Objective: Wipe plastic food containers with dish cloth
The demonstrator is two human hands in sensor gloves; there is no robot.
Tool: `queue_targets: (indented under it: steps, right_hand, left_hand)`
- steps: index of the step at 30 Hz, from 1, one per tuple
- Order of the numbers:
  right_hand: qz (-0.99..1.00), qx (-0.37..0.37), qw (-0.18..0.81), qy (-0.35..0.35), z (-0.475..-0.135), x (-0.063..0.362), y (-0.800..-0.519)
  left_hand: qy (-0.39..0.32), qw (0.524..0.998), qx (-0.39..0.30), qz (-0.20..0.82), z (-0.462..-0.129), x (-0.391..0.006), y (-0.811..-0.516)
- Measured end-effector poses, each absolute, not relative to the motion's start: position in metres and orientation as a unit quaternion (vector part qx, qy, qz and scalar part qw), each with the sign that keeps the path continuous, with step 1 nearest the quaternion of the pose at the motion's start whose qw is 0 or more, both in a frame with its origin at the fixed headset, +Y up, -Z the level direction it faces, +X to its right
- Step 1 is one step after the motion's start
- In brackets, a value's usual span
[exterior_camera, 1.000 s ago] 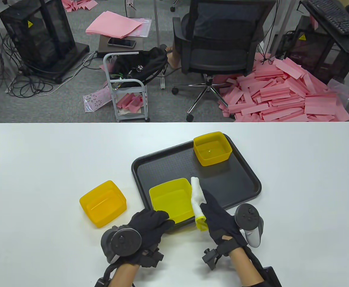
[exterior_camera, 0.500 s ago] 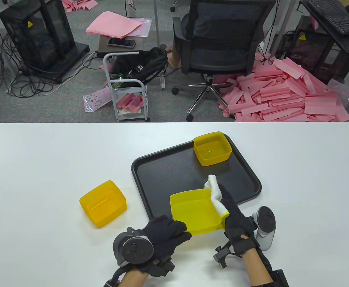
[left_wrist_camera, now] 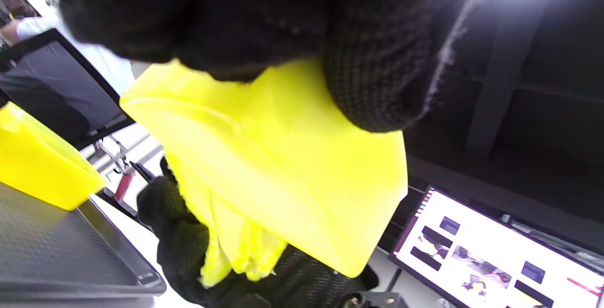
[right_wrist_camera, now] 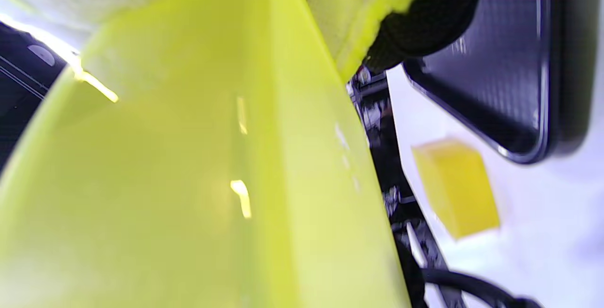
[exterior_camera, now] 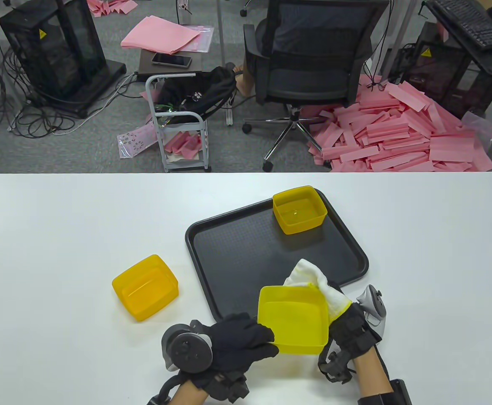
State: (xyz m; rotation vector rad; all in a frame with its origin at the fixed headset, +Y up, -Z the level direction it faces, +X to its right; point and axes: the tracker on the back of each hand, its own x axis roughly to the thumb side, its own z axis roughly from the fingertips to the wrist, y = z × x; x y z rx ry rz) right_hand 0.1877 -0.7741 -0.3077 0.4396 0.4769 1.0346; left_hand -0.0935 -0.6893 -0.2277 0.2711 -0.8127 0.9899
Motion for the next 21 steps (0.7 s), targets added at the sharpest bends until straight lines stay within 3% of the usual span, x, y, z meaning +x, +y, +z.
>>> queue_targets:
  steps: [11, 21]
  right_hand:
    - [0.373, 0.278, 0.817, 0.34, -0.293, 0.151, -0.772]
    - [0.257, 0.243, 0.85, 0.389, -0.278, 0.112, -0.78]
  left_hand:
    - [-0.434, 0.738, 0.098, 0.508, -0.215, -0.074, -0.682]
    - [-0.393, 0.741, 0.155, 0.522, -0.218, -0.085, -0.682]
